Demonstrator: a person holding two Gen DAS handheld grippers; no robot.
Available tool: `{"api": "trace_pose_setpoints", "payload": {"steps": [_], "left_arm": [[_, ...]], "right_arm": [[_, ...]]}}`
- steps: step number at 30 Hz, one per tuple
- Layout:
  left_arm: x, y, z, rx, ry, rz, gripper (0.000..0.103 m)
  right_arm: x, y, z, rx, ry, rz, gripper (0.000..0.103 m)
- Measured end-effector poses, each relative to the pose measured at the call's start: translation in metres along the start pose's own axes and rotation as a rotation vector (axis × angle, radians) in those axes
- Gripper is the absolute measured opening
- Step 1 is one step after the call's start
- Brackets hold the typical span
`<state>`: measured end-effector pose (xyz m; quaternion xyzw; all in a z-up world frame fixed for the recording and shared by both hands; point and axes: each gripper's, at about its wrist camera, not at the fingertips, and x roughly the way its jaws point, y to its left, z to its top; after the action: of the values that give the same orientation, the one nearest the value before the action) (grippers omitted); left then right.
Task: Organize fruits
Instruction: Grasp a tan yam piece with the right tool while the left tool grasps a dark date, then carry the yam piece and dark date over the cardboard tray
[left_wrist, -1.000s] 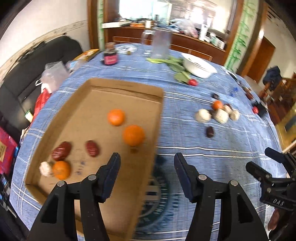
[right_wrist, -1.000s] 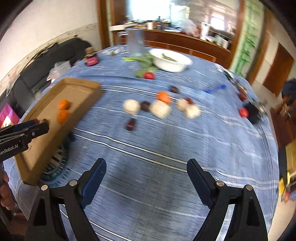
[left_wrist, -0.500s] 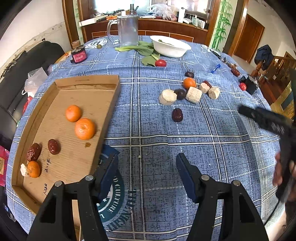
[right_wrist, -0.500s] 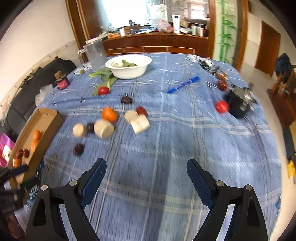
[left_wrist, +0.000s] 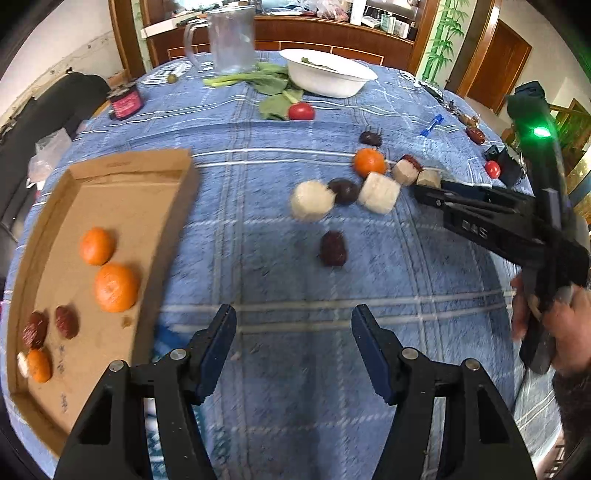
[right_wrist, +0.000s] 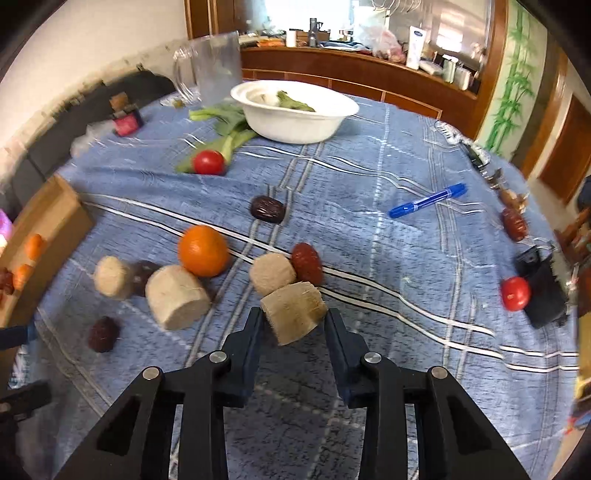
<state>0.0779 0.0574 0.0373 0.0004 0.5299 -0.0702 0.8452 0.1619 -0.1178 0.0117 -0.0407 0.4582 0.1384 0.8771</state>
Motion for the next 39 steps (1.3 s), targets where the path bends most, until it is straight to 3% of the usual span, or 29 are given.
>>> {"api": "trace_pose_setpoints", "payload": {"steps": [5,8,9,22,39], "left_arm": [[0.024,-0.011,0.018,-0.022,0.013,-0.053,0.062],[0.037,-0.012,0.025,-0.055,0.025,-0.084,0.035],[0.037,-0.015,0.027,-0.044,-0.008,-0.088,0.016],[0.016,-0.020,0.001,0.002,-0.041,-0.144,0.017],[-0.031,-0.013,-0.049,0.028,-0.074,-0.194,0.018]], "right_arm": [[-0.020,-0.009,-0.010,0.017,-0.031,0.027,0.036],[-0.032,-0.011,-0.019,0.017,-0.039,0.044,0.036],[-0.035,-0.012,-0.021,0.021,-0.040,0.049,0.036],[-0.063,-0.021,-0.046,0.106,-0.063,0.051,0.036],[-0.104,0.022,-0.117,0.128,-0.015,0.023,0.036]]}}
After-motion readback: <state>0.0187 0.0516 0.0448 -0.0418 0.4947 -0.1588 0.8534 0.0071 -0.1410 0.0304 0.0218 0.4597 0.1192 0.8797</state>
